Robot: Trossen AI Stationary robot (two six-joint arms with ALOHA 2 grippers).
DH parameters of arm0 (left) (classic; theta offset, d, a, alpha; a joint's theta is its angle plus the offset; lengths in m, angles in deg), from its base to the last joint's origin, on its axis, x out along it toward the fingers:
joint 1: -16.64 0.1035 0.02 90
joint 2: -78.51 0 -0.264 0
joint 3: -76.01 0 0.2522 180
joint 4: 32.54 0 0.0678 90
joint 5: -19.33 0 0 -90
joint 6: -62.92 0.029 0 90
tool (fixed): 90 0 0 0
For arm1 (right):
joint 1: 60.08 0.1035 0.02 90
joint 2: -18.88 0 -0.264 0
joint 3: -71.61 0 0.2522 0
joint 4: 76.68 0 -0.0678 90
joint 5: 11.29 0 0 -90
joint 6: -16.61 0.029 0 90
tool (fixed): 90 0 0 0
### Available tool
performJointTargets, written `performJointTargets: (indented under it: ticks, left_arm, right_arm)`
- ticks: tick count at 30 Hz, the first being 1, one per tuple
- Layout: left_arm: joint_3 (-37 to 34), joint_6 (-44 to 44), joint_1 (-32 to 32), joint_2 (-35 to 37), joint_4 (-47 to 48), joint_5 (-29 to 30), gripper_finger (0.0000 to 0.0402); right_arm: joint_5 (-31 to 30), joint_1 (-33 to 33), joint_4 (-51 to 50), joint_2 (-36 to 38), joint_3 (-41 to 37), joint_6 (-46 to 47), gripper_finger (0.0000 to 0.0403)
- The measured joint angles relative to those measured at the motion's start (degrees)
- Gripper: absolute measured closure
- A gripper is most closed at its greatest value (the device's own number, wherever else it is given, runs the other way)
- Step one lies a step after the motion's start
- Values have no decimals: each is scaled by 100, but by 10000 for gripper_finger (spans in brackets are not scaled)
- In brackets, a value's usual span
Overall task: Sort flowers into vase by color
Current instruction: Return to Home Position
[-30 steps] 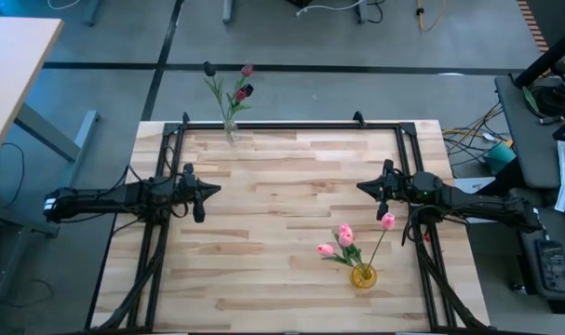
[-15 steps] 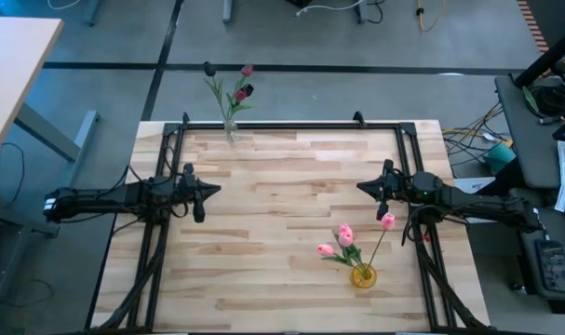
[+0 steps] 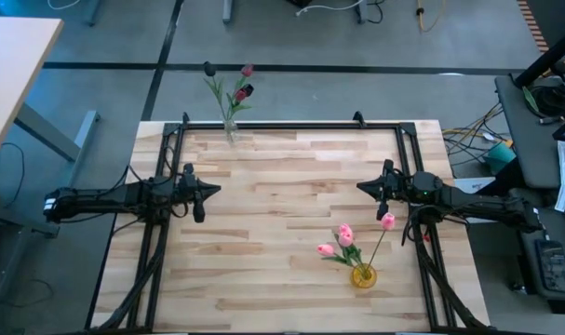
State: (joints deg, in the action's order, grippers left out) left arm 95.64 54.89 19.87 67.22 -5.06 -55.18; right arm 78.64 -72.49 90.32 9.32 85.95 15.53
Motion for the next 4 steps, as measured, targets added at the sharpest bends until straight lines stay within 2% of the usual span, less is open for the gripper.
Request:
performJointTargets:
  ticks: [4]
  left_arm:
    - [0,0,0,0,1,0,402]
  right_arm:
    - [0,-2,0,0,0,0,394]
